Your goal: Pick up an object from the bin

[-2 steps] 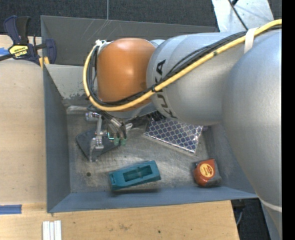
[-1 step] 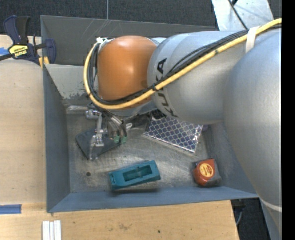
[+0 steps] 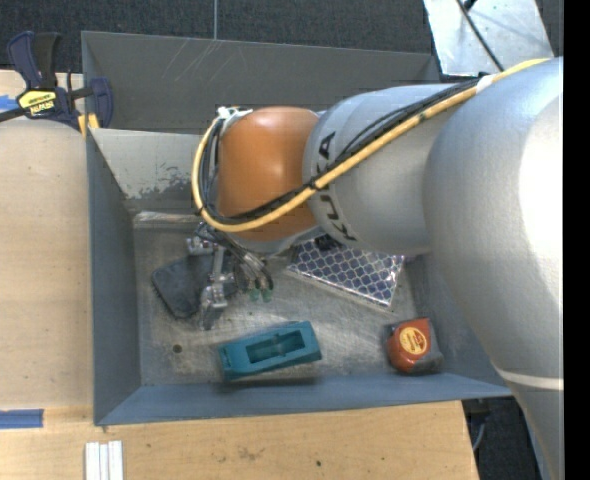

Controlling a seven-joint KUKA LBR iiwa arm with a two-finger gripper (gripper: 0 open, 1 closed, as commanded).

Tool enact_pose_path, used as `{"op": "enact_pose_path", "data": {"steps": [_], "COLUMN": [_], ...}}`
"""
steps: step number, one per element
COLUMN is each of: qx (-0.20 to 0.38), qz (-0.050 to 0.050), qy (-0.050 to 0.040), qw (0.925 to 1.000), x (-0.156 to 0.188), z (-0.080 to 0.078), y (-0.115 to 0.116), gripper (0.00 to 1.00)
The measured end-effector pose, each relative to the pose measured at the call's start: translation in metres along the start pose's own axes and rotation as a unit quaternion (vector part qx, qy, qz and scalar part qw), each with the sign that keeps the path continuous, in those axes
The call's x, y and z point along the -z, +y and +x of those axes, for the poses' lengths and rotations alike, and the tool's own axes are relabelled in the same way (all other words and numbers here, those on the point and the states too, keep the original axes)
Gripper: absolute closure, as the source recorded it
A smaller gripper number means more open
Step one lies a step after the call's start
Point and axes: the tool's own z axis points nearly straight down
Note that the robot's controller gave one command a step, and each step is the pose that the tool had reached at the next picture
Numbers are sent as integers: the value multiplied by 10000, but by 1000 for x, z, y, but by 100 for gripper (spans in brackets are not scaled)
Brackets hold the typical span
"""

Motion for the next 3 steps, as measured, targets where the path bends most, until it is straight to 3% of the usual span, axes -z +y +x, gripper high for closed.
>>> {"op": "enact_pose_path", "data": {"steps": [1,2,3], "qx": [312,357,1090], "qz": [13,7,2], "qy": [53,-3,6], "qw": [9995,9994,9940], "x": [-19,20,-27], "z": [-7,-20,-21], "y": [-21,-39,-38], "gripper": [0,0,0]}}
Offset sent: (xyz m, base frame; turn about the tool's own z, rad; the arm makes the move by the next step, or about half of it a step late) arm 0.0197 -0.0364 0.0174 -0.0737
